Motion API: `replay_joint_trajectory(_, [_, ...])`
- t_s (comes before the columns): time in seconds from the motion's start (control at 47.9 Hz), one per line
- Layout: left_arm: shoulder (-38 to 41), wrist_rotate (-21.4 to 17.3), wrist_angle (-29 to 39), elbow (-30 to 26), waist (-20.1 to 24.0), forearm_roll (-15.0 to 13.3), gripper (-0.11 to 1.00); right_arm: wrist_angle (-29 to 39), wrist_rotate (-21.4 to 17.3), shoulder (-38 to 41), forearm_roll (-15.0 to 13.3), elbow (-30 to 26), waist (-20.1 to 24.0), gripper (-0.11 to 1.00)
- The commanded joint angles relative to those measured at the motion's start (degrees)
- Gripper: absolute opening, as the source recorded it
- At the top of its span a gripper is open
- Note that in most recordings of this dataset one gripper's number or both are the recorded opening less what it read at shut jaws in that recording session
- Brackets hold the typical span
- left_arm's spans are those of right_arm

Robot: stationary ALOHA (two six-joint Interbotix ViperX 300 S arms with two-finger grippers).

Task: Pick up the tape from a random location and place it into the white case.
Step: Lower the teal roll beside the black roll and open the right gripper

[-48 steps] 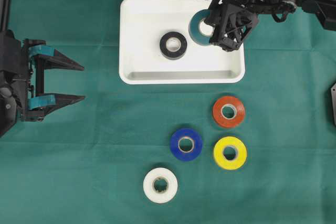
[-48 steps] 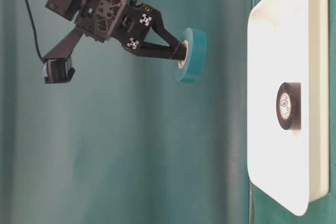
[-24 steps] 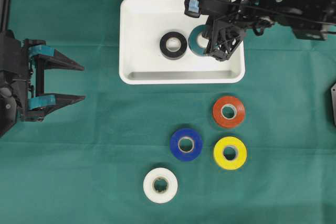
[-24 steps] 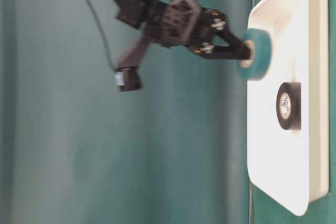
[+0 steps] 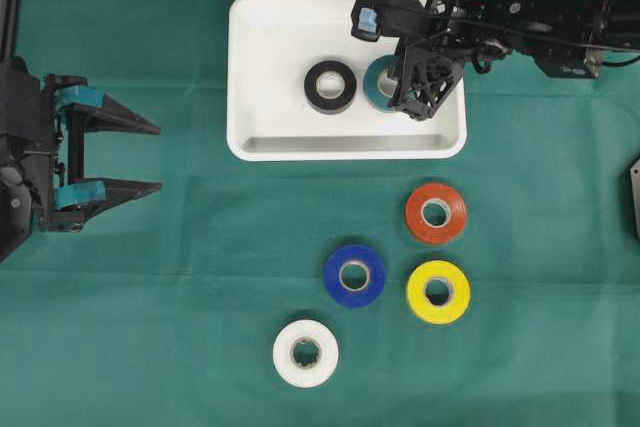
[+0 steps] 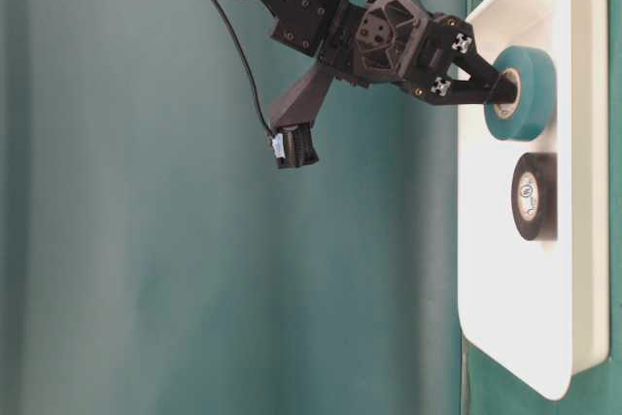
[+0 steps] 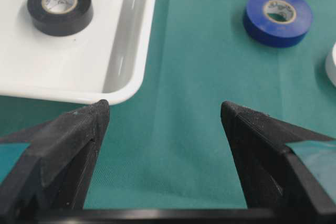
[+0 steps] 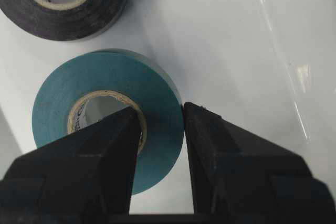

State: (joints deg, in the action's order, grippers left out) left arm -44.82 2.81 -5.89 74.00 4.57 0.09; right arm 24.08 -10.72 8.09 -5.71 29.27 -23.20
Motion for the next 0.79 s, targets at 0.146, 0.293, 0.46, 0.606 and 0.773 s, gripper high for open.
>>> replay_joint_trajectory(0.146, [0.18, -0.09, -0.53, -0.97, 0.18, -0.09, 0.84, -0.09, -0.09, -0.88, 0.0, -0.7, -0.09, 0.29])
replay_joint_trajectory(0.293, [0.18, -0.09, -0.44, -1.05, 0.18, -0.09, 0.84, 0.97, -0.09, -0.88, 0.0, -1.05, -0.09, 0.29])
replay_joint_trajectory(0.46, [0.18, -0.09, -0.44, -1.05, 0.18, -0.09, 0.84, 1.05, -0.18, -0.97, 0.0, -1.41, -0.09, 0.29])
replay_joint_trajectory(0.606, [0.18, -0.09, -0.44, -1.05, 0.18, -0.09, 0.84, 1.14, -0.09, -1.05, -0.18, -1.67, -0.09, 0.65])
replay_joint_trajectory(0.773, [0.18, -0.09, -0.26, -1.05, 0.18, -0.09, 0.84, 1.32, -0.09, -1.93, -0.26, -1.76, -0.09, 0.93])
